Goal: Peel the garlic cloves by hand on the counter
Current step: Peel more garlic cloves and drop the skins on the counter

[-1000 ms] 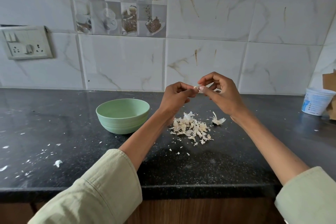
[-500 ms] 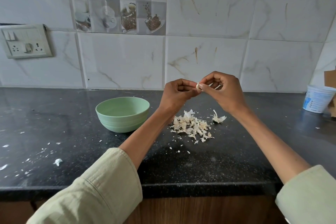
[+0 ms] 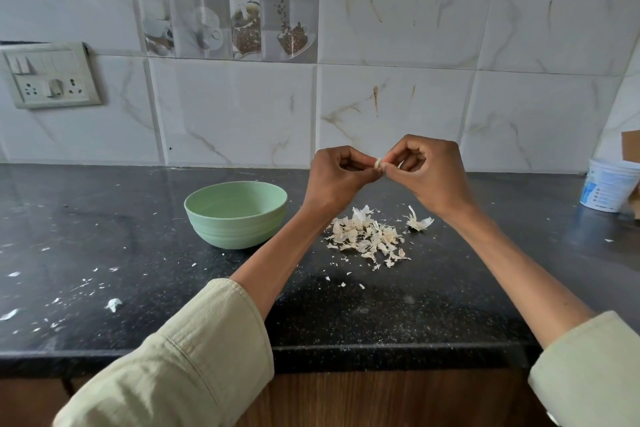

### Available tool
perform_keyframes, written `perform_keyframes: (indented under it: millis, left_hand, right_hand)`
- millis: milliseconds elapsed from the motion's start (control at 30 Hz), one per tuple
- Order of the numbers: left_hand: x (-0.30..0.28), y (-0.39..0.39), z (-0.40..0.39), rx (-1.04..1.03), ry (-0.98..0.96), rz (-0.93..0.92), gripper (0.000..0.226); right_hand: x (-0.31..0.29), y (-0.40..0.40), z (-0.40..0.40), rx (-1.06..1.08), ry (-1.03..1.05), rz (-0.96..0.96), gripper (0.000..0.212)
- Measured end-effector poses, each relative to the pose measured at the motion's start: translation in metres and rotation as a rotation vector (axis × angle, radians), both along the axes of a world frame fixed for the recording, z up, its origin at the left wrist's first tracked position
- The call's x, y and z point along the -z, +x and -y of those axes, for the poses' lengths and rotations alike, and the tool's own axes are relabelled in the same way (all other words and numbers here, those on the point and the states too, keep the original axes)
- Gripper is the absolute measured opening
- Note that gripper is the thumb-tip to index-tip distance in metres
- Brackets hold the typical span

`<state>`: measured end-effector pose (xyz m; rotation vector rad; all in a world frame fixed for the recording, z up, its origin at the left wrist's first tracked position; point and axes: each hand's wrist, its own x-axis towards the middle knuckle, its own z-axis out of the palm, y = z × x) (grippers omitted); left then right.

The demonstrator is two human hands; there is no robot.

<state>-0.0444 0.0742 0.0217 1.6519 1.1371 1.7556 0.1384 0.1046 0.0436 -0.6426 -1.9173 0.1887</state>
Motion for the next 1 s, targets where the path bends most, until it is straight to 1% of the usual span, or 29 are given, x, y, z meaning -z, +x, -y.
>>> perform_keyframes:
  millis: [167,333,467,733,833,1000]
  left_hand:
    - [0.001,0.0,-0.001,0.024,-0.004,0.008,0.019]
    - [0.002,0.0,-0.003,0.11,-0.098,0.121,0.028]
    - [0.003,-0.002,-0.005,0.173,-0.15,0.248,0.028]
    - [0.003,-0.001,-0.009,0.271,-0.224,0.344,0.026]
    - [0.002,-0.002,-0.01,0.284,-0.253,0.387,0.023]
    - [0.0,-0.004,-0.012,0.247,-0.276,0.494,0.03]
  right_hand:
    - [0.0,0.0,-0.001,-0.039,-0.026,0.02,0.011]
    - [-0.003,0.002,-0.002,-0.042,-0.028,0.059,0.01]
    - [-0.004,0.002,-0.002,-0.017,-0.002,0.097,0.012]
    - [-0.005,0.003,-0.001,0.007,0.013,0.121,0.012]
    - [-0.005,0.004,-0.001,0.017,0.019,0.122,0.012]
    - [-0.003,0.004,-0.003,0.043,0.006,0.156,0.013]
